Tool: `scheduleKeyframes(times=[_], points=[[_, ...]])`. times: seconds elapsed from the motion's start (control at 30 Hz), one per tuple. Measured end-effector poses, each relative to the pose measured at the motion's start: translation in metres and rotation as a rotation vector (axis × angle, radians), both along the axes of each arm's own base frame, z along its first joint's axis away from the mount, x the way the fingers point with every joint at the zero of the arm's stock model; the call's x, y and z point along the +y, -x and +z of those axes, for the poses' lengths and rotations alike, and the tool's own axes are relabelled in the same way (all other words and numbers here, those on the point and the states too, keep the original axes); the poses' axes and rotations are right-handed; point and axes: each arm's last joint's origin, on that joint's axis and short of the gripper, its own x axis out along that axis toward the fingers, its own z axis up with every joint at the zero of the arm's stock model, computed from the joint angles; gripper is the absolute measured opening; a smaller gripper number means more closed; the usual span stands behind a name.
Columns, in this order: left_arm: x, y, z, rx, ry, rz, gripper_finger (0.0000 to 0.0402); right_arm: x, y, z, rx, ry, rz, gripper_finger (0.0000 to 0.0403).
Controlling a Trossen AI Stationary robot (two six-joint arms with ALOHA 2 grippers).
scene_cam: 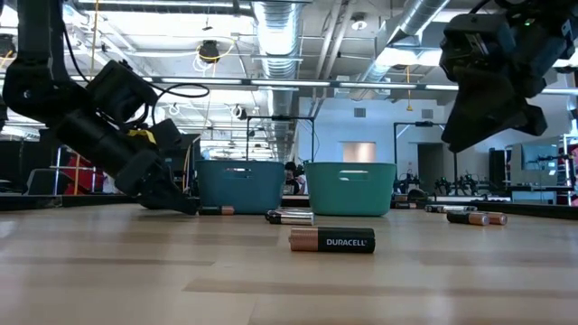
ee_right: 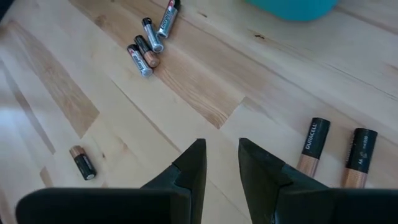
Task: Sort batteries
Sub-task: Put the black battery into the blue bin
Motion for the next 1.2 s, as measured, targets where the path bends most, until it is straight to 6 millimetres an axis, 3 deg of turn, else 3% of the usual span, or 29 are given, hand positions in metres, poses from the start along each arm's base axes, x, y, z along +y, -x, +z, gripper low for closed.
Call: scheduleKeyframes(times=[0.6,1.0,1.2], points=[[-0.009,-0.002,0.0,-0.007,0.047,-0.062,0.0151,0.0,-0.001,0.001,-0.009,-0.002,0.003,0.0111],[-0.005,-0.028,0.011,0.032,-0.026,-0.108,0.015,0.0,-0.001,0.001,-0.008,-0.002,0.003,0.0111],[-0.003,-0.031,0.013,0.033,-0.027,-0.03,0.015,0.0,-0.001,0.001,-0.01,-0.003,0.003,0.0111]])
